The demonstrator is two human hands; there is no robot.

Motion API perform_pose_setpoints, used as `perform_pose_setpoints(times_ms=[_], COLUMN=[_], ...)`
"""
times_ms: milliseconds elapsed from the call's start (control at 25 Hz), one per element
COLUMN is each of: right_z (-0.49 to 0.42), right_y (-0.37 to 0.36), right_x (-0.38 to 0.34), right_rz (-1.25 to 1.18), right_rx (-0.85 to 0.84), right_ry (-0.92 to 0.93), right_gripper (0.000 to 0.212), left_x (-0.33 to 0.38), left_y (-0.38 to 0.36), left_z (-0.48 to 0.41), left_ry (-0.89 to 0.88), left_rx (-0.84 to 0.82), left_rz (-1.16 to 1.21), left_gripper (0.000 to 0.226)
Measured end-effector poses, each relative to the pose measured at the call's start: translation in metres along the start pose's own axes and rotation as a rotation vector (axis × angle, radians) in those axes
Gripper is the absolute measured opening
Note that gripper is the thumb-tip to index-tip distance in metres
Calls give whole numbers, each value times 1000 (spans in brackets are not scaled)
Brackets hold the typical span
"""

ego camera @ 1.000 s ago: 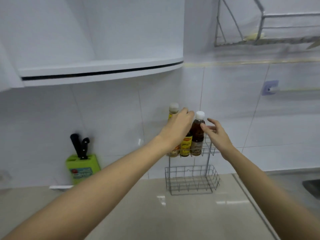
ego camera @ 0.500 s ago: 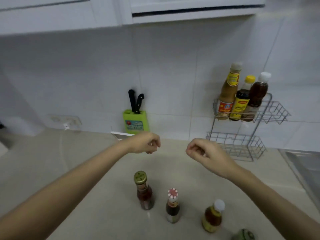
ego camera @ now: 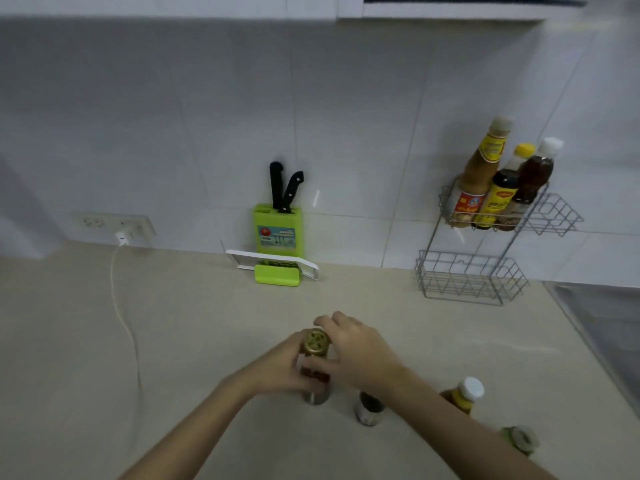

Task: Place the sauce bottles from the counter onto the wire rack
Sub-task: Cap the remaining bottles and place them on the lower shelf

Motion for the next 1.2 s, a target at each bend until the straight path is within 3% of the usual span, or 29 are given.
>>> perform_pose_setpoints(times_ms=[160, 240, 400, 720, 920, 1200], right_z=[-4, -4, -9, -10, -18, -24], right_y=[-5, -3, 6, 10, 18, 4], right_x=[-5, -6, 2, 5, -5, -11], right_rz=[138, 194, 60, -101, 451, 512], right_rx=[112, 90, -39, -78, -30, -32], right_ry=[54, 116, 153, 236, 378, 240], right_gripper=[45, 45, 48, 48, 44, 58], left_x=[-17, -23, -20, -24, -24, -22], left_y=[-17, -18, -12, -13, -12, -15], left_z=[1, 2, 0, -2, -2, 2], left_ry=[-33, -19, -44, -83, -74, -57], left_rx=[312, 313, 268, 296, 268, 276], left_rz=[97, 67, -9, -68, -90, -89], left_gripper=[35, 30, 33, 37, 33, 24])
Point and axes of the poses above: each hand's wrist, its own z-axis away from the middle knuckle, its own y-axis out of the back of the hand, x = y × z, the point moved 3 cm from there along -z, towards the middle knuckle, and after that the axes turned 7 degrees about z, right-handed, at the moved point
